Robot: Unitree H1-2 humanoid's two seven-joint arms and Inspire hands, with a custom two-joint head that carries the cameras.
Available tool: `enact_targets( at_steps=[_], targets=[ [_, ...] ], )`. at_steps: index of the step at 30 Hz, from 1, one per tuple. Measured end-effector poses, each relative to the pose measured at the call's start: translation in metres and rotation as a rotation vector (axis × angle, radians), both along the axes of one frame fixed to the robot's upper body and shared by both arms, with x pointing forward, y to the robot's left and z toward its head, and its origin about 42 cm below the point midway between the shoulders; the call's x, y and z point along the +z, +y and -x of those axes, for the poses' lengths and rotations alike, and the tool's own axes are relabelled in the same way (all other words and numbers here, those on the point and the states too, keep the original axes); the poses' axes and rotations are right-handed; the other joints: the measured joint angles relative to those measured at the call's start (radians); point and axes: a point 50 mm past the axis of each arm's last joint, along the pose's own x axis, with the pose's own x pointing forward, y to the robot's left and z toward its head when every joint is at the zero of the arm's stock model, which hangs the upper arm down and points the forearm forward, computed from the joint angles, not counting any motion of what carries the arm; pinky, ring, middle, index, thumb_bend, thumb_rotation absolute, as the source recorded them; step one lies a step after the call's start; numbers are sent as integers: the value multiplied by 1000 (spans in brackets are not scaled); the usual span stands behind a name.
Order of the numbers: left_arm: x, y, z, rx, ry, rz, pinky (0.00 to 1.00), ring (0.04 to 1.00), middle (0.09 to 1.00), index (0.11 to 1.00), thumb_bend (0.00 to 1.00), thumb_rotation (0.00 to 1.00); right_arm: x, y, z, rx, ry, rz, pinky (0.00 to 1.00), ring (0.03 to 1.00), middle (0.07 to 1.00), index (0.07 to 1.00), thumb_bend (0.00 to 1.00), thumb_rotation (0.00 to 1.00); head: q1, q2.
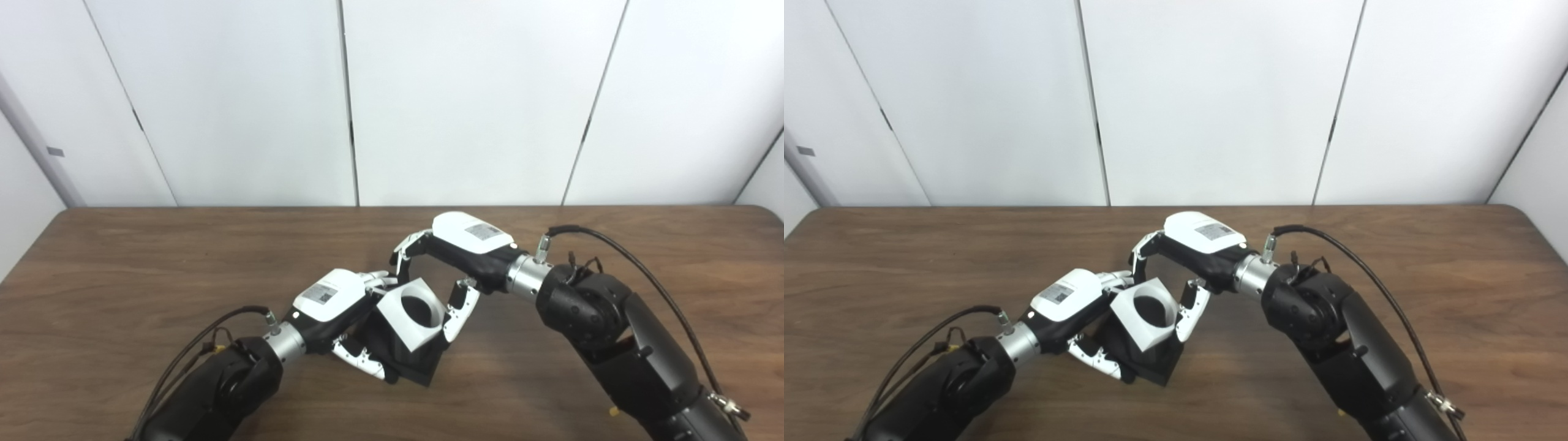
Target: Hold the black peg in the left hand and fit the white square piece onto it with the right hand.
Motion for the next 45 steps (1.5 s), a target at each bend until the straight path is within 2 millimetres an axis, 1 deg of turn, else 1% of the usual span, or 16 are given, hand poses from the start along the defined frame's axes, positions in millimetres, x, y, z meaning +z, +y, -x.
enact_targets(
  at_steps=[8,13,18,23,25,31,39,42,45],
  targets=[
    [0,0,0,7,0,-3,854,928,887,487,523,72,0,4,-2,8,2,5,728,791,746,477,522,138,0,5],
    [1,0,1,11,-1,-8,861,923,885,487,523,73,0,8,-1,22,1,22,750,798,745,478,520,139,0,5],
    [1,0,1,10,-2,-14,875,925,887,488,522,74,5,15,-2,51,2,66,751,802,750,478,521,140,0,8],
    [2,-1,1,10,-7,-29,868,922,873,487,523,73,8,19,2,58,1,93,782,807,751,478,519,141,2,11],
    [2,-1,1,10,-6,-30,867,923,858,487,523,73,10,23,4,74,-1,105,783,810,751,477,519,141,3,12],
    [3,-2,1,13,-3,-34,871,927,857,488,523,71,16,32,7,111,-9,140,770,802,743,476,519,139,6,17],
    [3,-2,1,13,-6,-38,851,925,855,487,523,73,15,33,8,118,-8,144,785,806,752,475,518,137,6,20],
    [4,-2,1,12,-8,-38,856,929,878,488,522,74,16,33,8,119,-8,146,783,800,749,476,519,137,5,20],
    [4,-3,1,12,-9,-38,856,926,878,488,523,74,16,33,8,119,-8,147,786,798,748,476,519,137,5,21]
  ],
)
